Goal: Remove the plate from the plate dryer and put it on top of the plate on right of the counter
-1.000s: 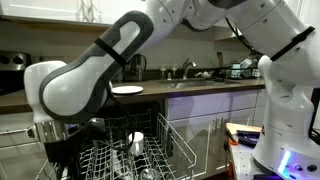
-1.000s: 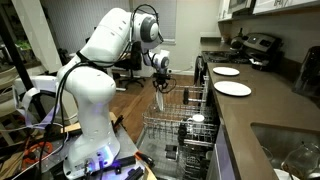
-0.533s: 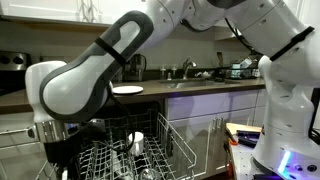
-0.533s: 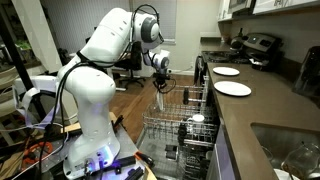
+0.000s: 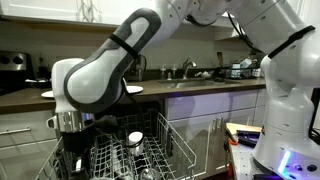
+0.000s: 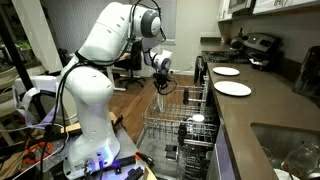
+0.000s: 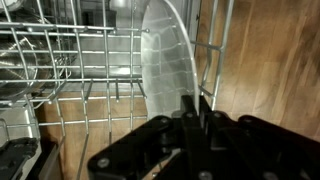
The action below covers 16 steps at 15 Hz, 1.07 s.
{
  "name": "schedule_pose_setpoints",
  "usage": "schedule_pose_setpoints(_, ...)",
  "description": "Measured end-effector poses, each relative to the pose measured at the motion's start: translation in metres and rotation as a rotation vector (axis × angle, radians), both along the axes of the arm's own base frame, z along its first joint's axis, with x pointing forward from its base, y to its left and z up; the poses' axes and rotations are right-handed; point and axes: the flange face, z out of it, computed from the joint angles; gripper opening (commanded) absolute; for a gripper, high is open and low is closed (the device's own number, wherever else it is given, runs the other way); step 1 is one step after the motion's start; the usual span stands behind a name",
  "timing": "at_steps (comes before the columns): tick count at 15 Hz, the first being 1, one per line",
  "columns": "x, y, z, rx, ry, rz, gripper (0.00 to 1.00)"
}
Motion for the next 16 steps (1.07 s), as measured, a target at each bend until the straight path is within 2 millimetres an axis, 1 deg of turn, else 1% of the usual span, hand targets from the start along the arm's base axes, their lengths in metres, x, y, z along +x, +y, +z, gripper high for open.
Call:
schedule_pose_setpoints(2,-0.007,-0.013,0.009,0.013,-0.004,-0.015,0.08)
schedule_pose_setpoints(5,-0.018,-0.027,0.029,0.017,-0.015,-0.033,0.08)
schedule_pose_setpoints(6,-0.021,-0.030,0.036,0.017,-0.019,-0.036,0.27)
schedule_pose_setpoints(8,-0.027,-0.033,0.047,0.017,-0.027,-0.039,0.39)
schedule_pose_setpoints(10,-0.030,-0.033,0.054,0.017,-0.033,-0.040,0.51)
schedule_pose_setpoints(15,-0.032,-0.030,0.054,0.018,-0.034,-0.029,0.82)
schedule_pose_setpoints(16,-0.032,-0.030,0.054,0.018,-0.033,-0.026,0.90)
